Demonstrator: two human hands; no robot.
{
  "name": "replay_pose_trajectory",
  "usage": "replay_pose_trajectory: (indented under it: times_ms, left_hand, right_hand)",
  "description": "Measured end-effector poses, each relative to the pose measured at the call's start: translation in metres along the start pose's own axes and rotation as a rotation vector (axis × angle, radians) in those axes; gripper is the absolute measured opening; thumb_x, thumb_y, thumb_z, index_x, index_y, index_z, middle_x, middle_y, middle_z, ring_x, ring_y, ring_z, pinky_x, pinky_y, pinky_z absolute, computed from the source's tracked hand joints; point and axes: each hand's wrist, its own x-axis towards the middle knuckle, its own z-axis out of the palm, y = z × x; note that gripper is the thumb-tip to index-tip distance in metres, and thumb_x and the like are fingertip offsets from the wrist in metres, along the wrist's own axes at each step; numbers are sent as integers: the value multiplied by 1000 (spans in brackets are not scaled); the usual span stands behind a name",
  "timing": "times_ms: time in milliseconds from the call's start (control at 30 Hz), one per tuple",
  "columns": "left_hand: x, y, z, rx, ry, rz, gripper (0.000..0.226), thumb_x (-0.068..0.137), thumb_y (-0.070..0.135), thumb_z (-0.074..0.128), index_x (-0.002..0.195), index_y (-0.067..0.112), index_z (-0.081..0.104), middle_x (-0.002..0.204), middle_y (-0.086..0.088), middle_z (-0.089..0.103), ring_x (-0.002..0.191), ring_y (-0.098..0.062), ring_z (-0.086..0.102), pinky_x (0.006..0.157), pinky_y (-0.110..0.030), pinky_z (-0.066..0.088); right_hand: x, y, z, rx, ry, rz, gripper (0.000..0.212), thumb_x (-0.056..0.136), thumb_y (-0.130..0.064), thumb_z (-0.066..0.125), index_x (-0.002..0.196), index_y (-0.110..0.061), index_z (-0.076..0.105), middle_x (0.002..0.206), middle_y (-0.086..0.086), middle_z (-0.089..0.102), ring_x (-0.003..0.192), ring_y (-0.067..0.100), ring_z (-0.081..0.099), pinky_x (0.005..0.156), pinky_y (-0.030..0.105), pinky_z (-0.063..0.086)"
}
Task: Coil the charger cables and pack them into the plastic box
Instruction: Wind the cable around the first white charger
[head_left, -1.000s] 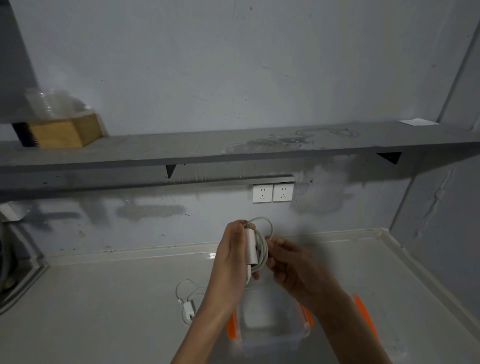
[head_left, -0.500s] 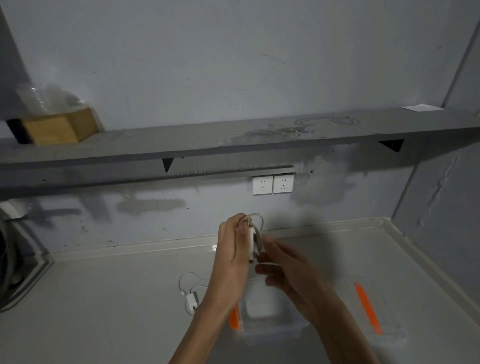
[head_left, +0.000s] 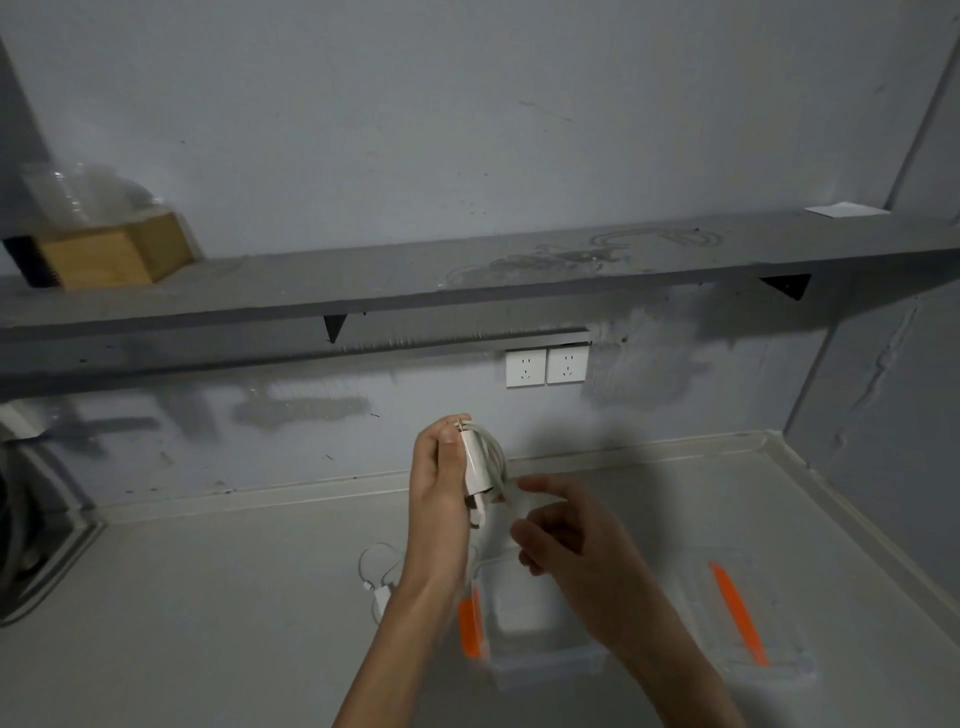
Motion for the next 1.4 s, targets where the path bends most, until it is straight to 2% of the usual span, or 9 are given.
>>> replay_pose_trajectory:
  times_ms: [100,300,467,667,800,1000,1200,1300,1400]
  left_hand:
    - [-1,-1,3,-214,23,-173,28,100,39,42,115,25,61,104,-3,64,93,-21,59,87,-46,50]
    - [-2,7,6,-543,3,-357,56,94,39,51,130,-5,49,113,-26,63,115,-43,60,93,-44,54]
    - [-5,3,8,-435,-39,-294,63,89,42,57,131,-4,47,116,-31,65,97,-36,68,78,-38,59]
    - [-7,2,12,-374,-115,-150,50,84,33,61,124,10,45,114,-30,63,82,-31,71,81,-47,56]
    - [-5,-4,13,-271,-123,-114,50,80,36,63,120,13,42,118,-26,60,96,-35,69,85,-48,57]
    - [-8,-12,15,-200,-103,3,36,86,36,60,112,20,40,105,-6,62,93,-17,68,84,-33,58]
    - [-12,-24,16,-147,-32,23,36,88,28,63,111,17,36,109,-9,57,94,-17,67,85,-35,57]
    - [-17,-31,15,-107,-2,33,39,88,11,67,107,11,32,93,-2,55,74,-2,65,75,-31,57]
    - [-19,-35,13,-54,3,37,44,83,11,73,101,16,33,82,4,52,66,-5,55,62,-27,49]
  right_hand:
    - [-3,4,8,-189,95,-59,31,75,-44,65,104,-45,57,78,-10,69,74,13,68,77,46,55]
    - [-4,7,13,-139,332,-172,20,80,-17,74,80,-35,65,77,-15,72,73,4,68,68,18,51]
    - [1,7,4,266,293,-66,15,79,-4,71,80,-19,74,78,7,75,70,14,67,68,26,55]
    - [5,9,-2,586,157,81,22,76,-7,68,97,-6,74,95,17,75,86,19,71,79,26,59]
    - [7,9,-5,753,119,134,34,73,-4,66,106,1,68,103,22,73,94,24,72,87,29,57]
    - [5,14,-5,791,170,200,32,80,-8,65,111,-4,68,104,19,73,94,25,69,93,36,53]
    - [8,19,4,807,298,118,48,71,-7,70,118,-3,63,103,17,74,93,19,71,84,26,58]
    - [14,19,3,758,364,78,40,78,-2,68,118,-5,62,99,16,75,94,22,71,81,25,59]
    - [20,23,5,660,392,44,38,83,-1,67,120,-8,60,97,14,75,93,22,72,76,23,58]
